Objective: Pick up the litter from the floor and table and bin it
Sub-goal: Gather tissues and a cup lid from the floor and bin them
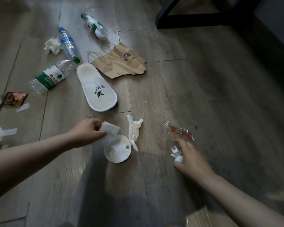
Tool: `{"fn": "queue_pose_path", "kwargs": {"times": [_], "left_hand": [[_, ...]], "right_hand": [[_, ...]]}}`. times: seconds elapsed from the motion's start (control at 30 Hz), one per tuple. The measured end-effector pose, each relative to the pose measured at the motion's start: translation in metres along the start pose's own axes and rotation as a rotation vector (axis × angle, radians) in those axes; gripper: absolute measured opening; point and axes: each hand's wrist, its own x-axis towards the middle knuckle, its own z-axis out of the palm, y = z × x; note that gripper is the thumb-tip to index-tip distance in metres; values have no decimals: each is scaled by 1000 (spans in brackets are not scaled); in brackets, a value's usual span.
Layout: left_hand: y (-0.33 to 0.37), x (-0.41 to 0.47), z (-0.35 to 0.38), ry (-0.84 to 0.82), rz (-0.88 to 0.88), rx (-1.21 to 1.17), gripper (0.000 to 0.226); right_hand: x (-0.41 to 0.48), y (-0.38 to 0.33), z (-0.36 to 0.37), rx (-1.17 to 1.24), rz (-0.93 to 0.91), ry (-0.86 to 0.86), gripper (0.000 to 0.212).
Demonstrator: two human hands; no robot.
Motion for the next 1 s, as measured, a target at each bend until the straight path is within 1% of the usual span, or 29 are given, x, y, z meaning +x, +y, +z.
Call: {"fn": "queue_pose_path", "kwargs": {"times": [0.03, 0.07, 0.13, 0.2, 0.23, 0.27, 0.33, 0.5, 0.57, 0.7, 0.77, 0.87, 0.93, 1.0], "left_hand": [[2, -2, 4, -28, 12, 1, 14], [4, -3, 8, -38, 17, 1, 18], [6, -2, 15, -18, 13, -21, 22], [6, 1, 17, 12, -1, -51, 16], [6, 3, 17, 29, -7, -62, 10], [5, 6, 17, 46, -6, -69, 7], [5, 11, 15, 63, -5, -66, 16], [15, 24, 17, 47, -55, -98, 12], [22, 30, 21, 26, -75, -92, 21], [40, 44, 29, -16, -77, -46, 67], [52, 51, 36, -10, -99, -6, 82], [66, 60, 49, 20, -123, 122, 92], [71, 65, 56, 12, -146, 199, 96], [71, 69, 61, -1, -161, 217, 94]], "right_hand": [[4, -2, -2, 17, -20, 26, 65], [7, -3, -5, 29, -36, 52, 65], [17, -6, -11, 33, -61, 115, 62], [28, -8, -18, 24, -73, 170, 57], [33, -7, -21, 16, -71, 184, 57], [38, -6, -23, 6, -68, 189, 58], [47, -2, -25, -9, -52, 181, 59], [58, 9, -15, 0, 26, 130, 56], [60, 13, -7, -19, 63, 119, 58], [63, 22, 7, -84, 120, 71, 72], [64, 23, 12, -93, 140, 59, 78], [63, 22, 17, -126, 139, 81, 84], [63, 20, 18, -137, 121, 114, 86], [65, 17, 18, -107, 87, 148, 83]]}}
